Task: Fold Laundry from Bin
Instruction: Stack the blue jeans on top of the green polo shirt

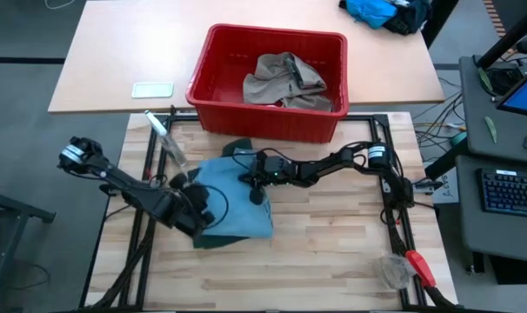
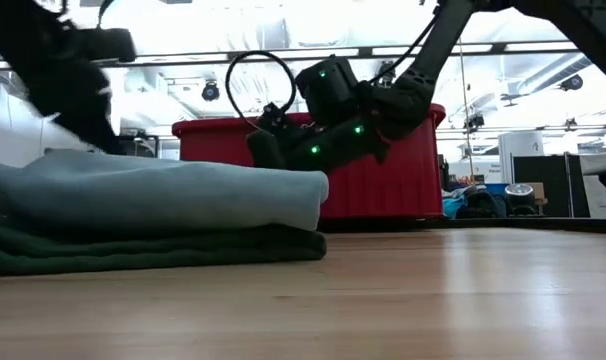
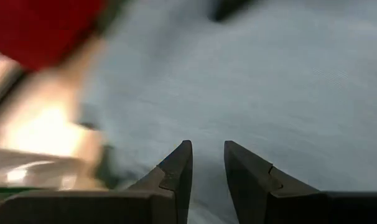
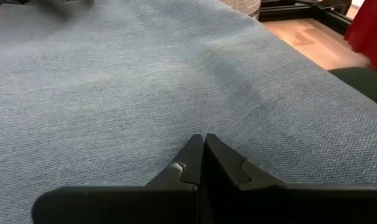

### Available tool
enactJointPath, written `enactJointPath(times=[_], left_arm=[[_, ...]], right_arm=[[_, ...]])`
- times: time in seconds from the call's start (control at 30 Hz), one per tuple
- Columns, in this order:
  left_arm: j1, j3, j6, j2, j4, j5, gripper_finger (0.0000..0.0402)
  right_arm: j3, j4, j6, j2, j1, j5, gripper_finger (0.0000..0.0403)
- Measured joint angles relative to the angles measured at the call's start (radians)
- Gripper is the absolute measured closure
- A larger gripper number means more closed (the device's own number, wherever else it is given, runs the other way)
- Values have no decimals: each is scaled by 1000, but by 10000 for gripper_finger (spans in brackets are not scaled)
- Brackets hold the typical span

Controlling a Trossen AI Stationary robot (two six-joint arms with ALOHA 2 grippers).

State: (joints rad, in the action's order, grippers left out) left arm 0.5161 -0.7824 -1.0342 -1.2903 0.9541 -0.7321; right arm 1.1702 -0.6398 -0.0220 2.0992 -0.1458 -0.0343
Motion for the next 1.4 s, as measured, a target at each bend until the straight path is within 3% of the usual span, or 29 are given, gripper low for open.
enactJointPath(times=[0.23, 0.37, 0.6, 0.97, 1.2, 1.3, 1.4], left_arm=[[134, 170, 112, 0, -474, 15, 325], [142, 237, 82, 0, -617, -15, 325], [142, 277, 36, 0, -622, -33, 325], [141, 312, -46, 0, -615, 19, 326], [142, 206, 120, 0, -581, 36, 326], [142, 146, 204, 0, -503, -17, 326], [136, 108, 228, 0, -405, -148, 326]], right_arm=[[-6, 40, 42, -76, 17, 9, 394], [-8, 45, 65, -132, 51, 11, 394], [-14, 50, 93, -134, 140, 4, 394], [-18, 20, 79, 23, 187, 9, 394], [-18, 4, 100, 48, 187, 9, 394], [-19, 2, 102, 48, 187, 9, 394], [-20, 1, 112, 49, 187, 9, 394]])
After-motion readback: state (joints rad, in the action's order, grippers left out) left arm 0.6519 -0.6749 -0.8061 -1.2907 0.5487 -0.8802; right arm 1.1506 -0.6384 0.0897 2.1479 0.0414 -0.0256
